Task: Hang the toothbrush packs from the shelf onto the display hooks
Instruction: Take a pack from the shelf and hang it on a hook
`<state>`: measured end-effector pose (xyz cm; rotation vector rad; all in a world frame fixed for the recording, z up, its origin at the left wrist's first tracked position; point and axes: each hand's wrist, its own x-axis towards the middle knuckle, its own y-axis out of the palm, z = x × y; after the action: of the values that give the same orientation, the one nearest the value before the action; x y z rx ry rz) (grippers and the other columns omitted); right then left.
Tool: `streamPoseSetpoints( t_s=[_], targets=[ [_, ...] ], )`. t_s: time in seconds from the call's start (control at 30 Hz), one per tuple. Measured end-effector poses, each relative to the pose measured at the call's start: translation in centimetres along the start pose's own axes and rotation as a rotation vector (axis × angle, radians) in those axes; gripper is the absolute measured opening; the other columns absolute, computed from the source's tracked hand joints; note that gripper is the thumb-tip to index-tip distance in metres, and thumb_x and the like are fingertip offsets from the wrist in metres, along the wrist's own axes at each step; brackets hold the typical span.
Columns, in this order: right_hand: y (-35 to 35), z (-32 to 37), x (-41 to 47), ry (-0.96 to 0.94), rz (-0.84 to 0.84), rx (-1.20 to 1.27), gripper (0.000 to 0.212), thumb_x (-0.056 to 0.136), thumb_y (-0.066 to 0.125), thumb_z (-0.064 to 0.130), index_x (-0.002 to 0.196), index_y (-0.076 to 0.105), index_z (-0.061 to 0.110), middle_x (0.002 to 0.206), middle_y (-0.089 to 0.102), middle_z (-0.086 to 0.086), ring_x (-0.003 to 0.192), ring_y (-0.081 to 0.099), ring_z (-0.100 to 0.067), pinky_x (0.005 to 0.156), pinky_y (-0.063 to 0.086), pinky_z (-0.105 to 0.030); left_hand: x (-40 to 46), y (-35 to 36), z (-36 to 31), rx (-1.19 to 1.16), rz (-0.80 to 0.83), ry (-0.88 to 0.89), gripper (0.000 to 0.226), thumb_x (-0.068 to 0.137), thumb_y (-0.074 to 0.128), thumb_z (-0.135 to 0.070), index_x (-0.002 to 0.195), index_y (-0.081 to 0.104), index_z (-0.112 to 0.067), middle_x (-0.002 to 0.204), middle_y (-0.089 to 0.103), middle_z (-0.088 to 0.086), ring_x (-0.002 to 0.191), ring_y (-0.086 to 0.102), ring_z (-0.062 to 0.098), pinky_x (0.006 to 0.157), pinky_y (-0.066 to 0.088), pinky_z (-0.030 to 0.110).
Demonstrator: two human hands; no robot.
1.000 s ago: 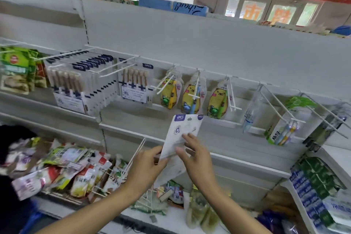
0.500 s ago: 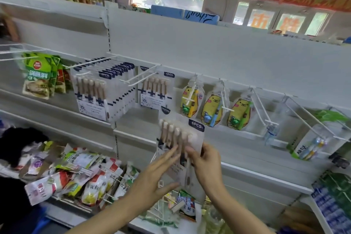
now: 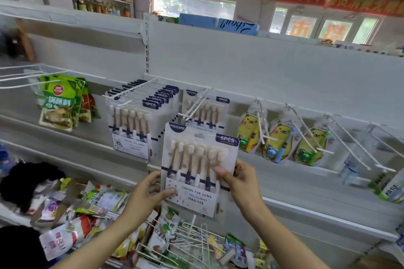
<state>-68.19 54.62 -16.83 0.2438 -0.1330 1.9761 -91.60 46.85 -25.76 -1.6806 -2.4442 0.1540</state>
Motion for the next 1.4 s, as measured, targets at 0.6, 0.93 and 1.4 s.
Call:
streamPoseSetpoints(
  t_s=[0.6, 0.93, 1.4],
  targets=[
    [3.5, -1.5, 6.5, -0.037, -0.107, 0.031, 0.026, 0.090, 0.064, -0.004, 0.115, 0.068, 0.002, 0.108, 0.076, -0.009, 0.099, 0.073, -0.022, 0.080, 0.060, -0.030, 5.6, -1.9, 1.2, -0.162, -0.074, 0.015, 0.046, 0.070, 0.079, -0.022, 0.112, 0.065, -0.011, 0.101, 0.076, 0.006, 0.097, 0.072, 0.020, 0.089, 0.055, 0.035],
    [2.7, -2.6, 12.6, -0.021, -0.245, -0.051, 0.022, 0.092, 0.063, -0.002, 0.110, 0.069, 0.010, 0.096, 0.076, 0.006, 0.085, 0.073, -0.004, 0.067, 0.055, -0.016, 12.7, 1.9, 2.0, -0.163, -0.102, -0.044, 0.056, 0.083, 0.073, -0.048, 0.126, 0.056, -0.017, 0.125, 0.061, -0.002, 0.120, 0.055, 0.016, 0.107, 0.043, 0.038],
    [0.6, -5.6, 21.6, 0.050, -0.354, -0.256, 0.016, 0.094, 0.064, 0.015, 0.090, 0.068, 0.030, 0.097, 0.076, -0.002, 0.093, 0.072, -0.021, 0.088, 0.056, -0.054, 22.6, 5.9, 3.1, -0.255, -0.186, -0.180, 0.072, 0.076, 0.071, -0.059, 0.131, 0.053, -0.016, 0.132, 0.060, 0.007, 0.123, 0.055, 0.027, 0.106, 0.044, 0.050]
  ],
)
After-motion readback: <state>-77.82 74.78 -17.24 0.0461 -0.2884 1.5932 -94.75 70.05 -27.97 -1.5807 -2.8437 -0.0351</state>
